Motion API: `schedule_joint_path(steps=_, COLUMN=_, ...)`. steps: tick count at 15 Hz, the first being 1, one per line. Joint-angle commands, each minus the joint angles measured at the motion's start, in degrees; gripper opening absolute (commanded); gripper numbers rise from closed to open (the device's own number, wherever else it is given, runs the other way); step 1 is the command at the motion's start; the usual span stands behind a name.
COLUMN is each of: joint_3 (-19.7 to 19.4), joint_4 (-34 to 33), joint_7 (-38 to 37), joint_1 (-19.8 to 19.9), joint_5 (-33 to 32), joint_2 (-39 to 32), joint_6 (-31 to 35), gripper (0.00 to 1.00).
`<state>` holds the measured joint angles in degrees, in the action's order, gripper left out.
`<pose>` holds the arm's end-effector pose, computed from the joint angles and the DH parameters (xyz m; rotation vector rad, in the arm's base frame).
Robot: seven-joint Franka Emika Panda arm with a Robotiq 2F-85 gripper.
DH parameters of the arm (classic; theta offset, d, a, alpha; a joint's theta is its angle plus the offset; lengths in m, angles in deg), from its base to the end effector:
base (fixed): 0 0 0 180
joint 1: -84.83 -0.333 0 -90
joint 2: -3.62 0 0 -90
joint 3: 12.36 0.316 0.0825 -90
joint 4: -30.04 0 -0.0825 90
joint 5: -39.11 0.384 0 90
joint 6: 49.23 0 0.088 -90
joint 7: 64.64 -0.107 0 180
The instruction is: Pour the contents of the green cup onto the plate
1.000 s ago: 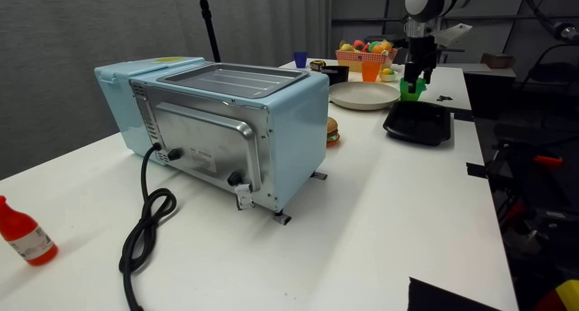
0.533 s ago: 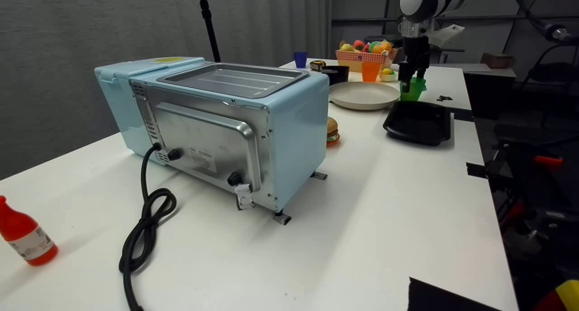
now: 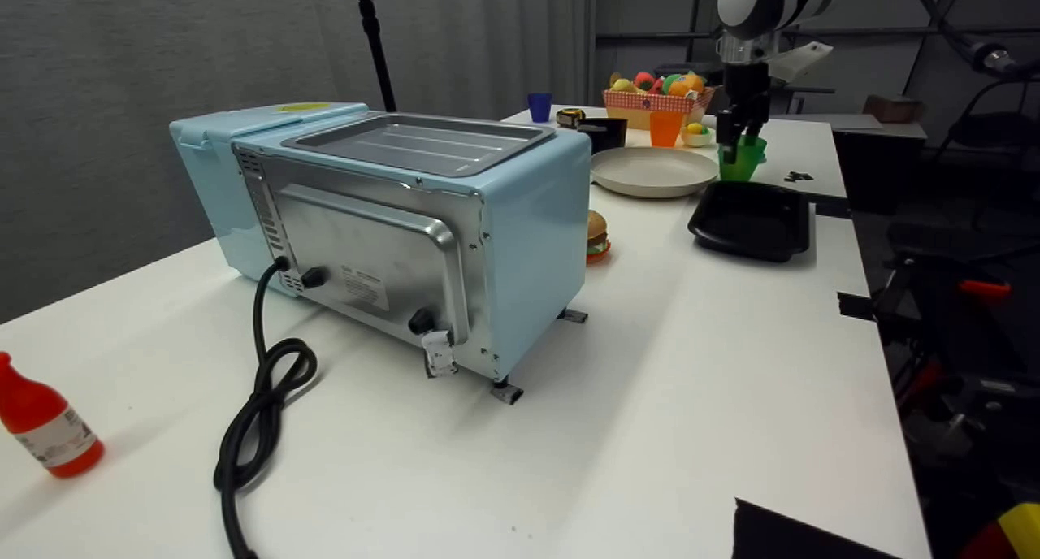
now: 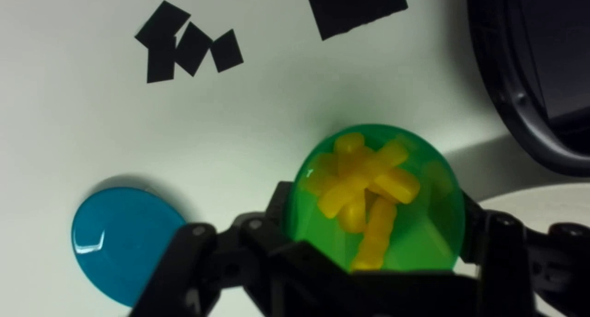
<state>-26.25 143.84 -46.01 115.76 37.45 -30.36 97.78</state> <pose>0.4338 -0.4272 0.1696 2.9528 -0.5872 -0.1171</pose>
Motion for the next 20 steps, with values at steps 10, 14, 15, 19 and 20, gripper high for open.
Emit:
schedule_joint_path(steps=10, joint_3=0.87, joint_4=-19.17, joint_7=-2.23, joint_1=0.13, joint_5=2.21, joint_2=-2.77, joint_6=-11.65, gripper=0.53)
schedule_joint_path(steps=14, joint_3=3.38, joint_4=-20.34, joint_7=-1.87, joint_1=0.41, joint_5=5.55, joint_2=-2.42, joint_6=-10.05, gripper=0.53)
schedule_joint_path(steps=15, joint_3=4.14, joint_4=-19.18, joint_7=-1.29, joint_1=0.55, joint_5=6.67, joint_2=-1.44, joint_6=-8.34, gripper=0.53)
schedule_joint_path(steps=19, joint_3=6.73, joint_4=-15.15, joint_7=0.34, joint_1=0.67, joint_5=10.39, joint_2=0.92, joint_6=0.35, gripper=0.53)
schedule_joint_path(steps=20, joint_3=7.58, joint_4=-14.1, joint_7=0.99, joint_1=0.81, joint_5=11.22, joint_2=1.47, joint_6=2.65, gripper=0.53)
